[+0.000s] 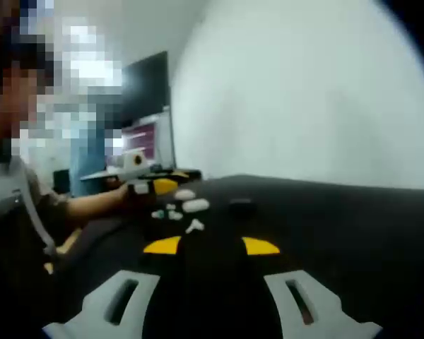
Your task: Pick up three earphones and place each one into its charging case using tactile feedback, ensure that each earphone is properly inserted and securely positioned inside the case.
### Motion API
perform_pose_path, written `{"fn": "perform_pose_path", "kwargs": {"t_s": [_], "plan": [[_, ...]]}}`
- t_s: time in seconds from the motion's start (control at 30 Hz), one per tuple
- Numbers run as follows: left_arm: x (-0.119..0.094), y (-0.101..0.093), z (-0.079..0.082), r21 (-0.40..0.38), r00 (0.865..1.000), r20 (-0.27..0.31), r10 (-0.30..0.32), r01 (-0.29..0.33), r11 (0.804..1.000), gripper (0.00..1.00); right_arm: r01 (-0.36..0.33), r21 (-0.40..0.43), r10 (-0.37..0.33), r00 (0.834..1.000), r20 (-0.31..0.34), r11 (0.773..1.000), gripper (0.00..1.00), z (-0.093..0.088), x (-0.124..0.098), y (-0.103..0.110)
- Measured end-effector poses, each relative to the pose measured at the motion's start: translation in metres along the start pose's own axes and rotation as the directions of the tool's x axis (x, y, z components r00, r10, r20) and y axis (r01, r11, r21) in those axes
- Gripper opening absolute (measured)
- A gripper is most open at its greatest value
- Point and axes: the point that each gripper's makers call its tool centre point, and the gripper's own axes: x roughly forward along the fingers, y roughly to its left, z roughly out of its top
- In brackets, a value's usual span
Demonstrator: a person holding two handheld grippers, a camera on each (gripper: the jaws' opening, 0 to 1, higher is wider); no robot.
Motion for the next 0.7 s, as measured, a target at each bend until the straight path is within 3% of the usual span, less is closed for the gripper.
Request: {"fn": "perform_pose_path", "kwargs": {"t_s": [0.33, 0.4, 0.5, 0.57, 0.63, 0.7], "plan": [[-0.002, 0.002, 0.003, -0.006, 1.0, 0.007, 0.003, -0.003, 1.0, 0.24, 0.002, -0.001, -0.002, 1.0, -0.002, 1.0, 0.33, 0.0, 0.0, -0.001], [-0.009, 0.016, 0.011, -0.058, 0.998, 0.029, 0.061, -0.059, 0.997, 0.26, 0.006, 0.005, -0.006, 1.0, 0.003, 1.0, 0.33, 0.0, 0.0, -0.001], [-0.025, 0.042, 0.022, -0.213, 0.989, 0.076, 0.128, -0.109, 0.971, 0.29, 0.026, 0.025, -0.027, 1.0, 0.016, 0.999, 0.33, 0.002, -0.001, -0.008], [-0.038, 0.061, 0.028, -0.21, 0.972, 0.107, 0.209, -0.183, 0.96, 0.27, 0.067, 0.067, -0.069, 0.997, 0.022, 0.995, 0.33, 0.001, -0.003, -0.02], [-0.042, 0.064, 0.03, -0.228, 0.969, 0.116, 0.217, -0.187, 0.956, 0.27, 0.11, 0.125, -0.112, 0.994, 0.005, 0.986, 0.33, 0.001, -0.003, -0.031], [-0.043, 0.065, 0.032, -0.256, 0.967, 0.128, 0.218, -0.18, 0.95, 0.26, 0.11, 0.127, -0.113, 0.994, 0.014, 0.986, 0.33, 0.007, -0.002, -0.031]]}}
